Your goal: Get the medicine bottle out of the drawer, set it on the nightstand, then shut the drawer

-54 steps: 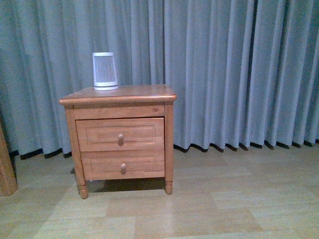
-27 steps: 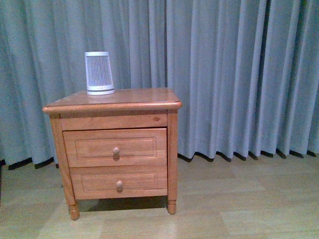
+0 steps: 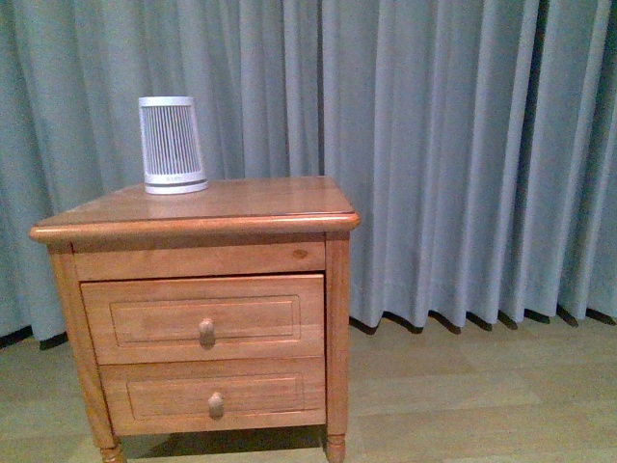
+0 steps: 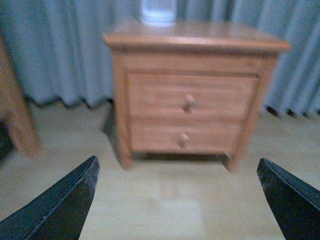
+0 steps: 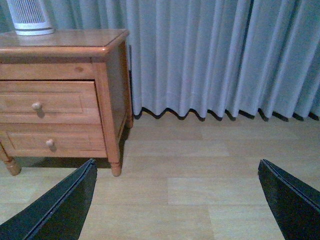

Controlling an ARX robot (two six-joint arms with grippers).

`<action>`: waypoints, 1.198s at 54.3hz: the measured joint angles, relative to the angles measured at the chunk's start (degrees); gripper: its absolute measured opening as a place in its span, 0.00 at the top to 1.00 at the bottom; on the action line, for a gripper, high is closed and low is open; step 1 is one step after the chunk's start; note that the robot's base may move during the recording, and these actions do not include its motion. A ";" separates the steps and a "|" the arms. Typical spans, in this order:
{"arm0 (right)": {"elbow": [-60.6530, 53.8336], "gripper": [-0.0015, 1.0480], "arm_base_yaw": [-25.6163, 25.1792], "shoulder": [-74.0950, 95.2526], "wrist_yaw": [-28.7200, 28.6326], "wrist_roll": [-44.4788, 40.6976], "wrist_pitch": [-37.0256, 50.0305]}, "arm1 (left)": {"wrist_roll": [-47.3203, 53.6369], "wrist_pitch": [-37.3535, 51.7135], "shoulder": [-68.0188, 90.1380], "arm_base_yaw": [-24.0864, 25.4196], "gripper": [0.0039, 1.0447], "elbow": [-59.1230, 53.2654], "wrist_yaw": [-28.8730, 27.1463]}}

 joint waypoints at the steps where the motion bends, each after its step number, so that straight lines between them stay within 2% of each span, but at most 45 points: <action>1: 0.00 0.07 0.00 0.00 -0.07 0.02 0.00 | -0.66 0.26 3.23 0.90 0.06 1.40 2.29; 4: 0.00 0.07 0.00 0.00 0.00 0.02 0.00 | -2.45 5.11 13.51 2.49 0.06 6.84 5.44; 8: 0.00 0.07 0.00 0.00 -0.02 0.00 0.00 | -2.78 13.79 24.39 2.75 0.06 14.62 5.95; 16: 0.00 0.07 0.00 0.00 0.00 0.00 0.00 | -1.70 33.70 53.09 0.70 0.06 33.29 2.21; 27: 0.00 0.07 0.00 0.00 0.00 0.02 0.00 | 0.13 43.87 85.26 -5.01 0.06 49.40 -1.75; 38: 0.00 0.07 0.00 0.00 -0.02 0.00 0.00 | 0.87 46.86 106.38 -7.69 0.06 59.08 -6.51; 44: 0.00 0.07 0.00 0.00 0.00 0.00 0.00 | 0.66 47.39 115.62 -9.57 0.06 64.76 -7.23; 53: 0.00 0.07 0.00 0.00 0.00 0.00 0.00 | 0.24 45.53 124.39 -11.74 0.06 73.85 -8.52; 65: 0.00 0.07 0.00 0.00 -0.02 0.00 0.00 | -0.28 42.62 133.55 -11.93 0.06 85.07 -9.97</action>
